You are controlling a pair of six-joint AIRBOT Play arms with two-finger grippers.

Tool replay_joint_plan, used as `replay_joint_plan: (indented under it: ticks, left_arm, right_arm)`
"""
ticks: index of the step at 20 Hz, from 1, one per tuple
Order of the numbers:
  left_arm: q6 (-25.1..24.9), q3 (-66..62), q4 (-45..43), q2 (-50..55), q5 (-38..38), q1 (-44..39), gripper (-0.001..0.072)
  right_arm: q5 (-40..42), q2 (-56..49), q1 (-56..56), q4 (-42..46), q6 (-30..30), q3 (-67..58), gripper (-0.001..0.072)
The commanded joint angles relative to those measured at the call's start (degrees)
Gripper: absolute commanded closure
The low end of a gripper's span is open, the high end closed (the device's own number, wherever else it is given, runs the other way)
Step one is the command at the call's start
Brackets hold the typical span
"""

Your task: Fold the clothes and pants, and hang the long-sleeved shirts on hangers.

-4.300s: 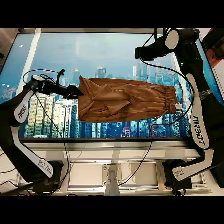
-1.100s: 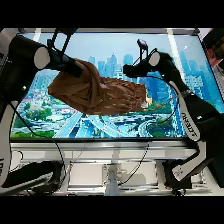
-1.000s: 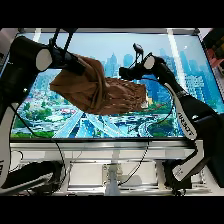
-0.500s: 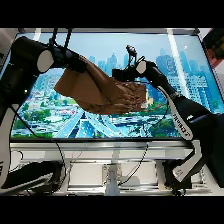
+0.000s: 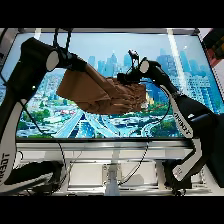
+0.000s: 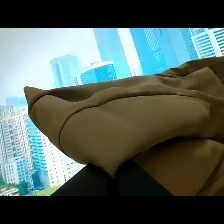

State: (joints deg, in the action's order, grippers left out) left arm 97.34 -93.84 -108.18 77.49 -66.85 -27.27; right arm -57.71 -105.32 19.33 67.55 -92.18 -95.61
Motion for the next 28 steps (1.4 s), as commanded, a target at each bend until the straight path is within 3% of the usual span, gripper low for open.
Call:
replay_joint_plan:
  ticks: [1,4,7,10,13,18,21,25,28]
  left_arm:
    - [1.92,-0.04,-0.85,1.05,0.48,0.35,0.0689]
    - [1.95,-1.62,-0.87,-1.2,1.01,0.33,0.0689]
    - [1.99,-1.92,-0.74,-4.85,1.29,0.39,0.0689]
    - [6.32,-1.9,0.68,-5.77,1.29,0.35,0.0688]
    - [6.88,-1.64,6.49,-4.57,1.29,0.33,0.0688]
    - [8.15,-0.92,10.03,-0.59,1.09,0.33,0.0688]
    - [10.1,-0.7,10.97,1.38,1.16,0.33,0.0687]
    - [12.09,-0.68,11.06,2.51,4.92,0.33,0.0686]
    - [12.41,-0.63,16.35,2.56,11.02,-0.07,0.0687]
  right_arm:
    - [-3.48,0.0,1.38,-1.55,2.75,0.15,0.0672]
    - [5.16,-1.05,6.12,-3.23,2.27,0.15,0.0672]
    - [13.77,-3.08,10.51,-3.32,-4.2,0.13,0.0673]
    - [23.17,-5.31,14.16,-6.86,-11.8,0.04,0.0674]
    - [31.87,-7.15,17.49,-14.56,-12.24,-0.09,0.0674]
    - [38.1,-10.6,20.24,-22.62,-12.22,-0.11,0.0674]
    - [36.96,-10.75,18.86,-22.4,-11.98,-0.09,0.0674]
    - [23.87,-8.55,13.53,-15.06,-11.65,-0.09,0.0674]
    - [13.81,-4.39,8.33,-6.21,-10.93,-0.09,0.0674]
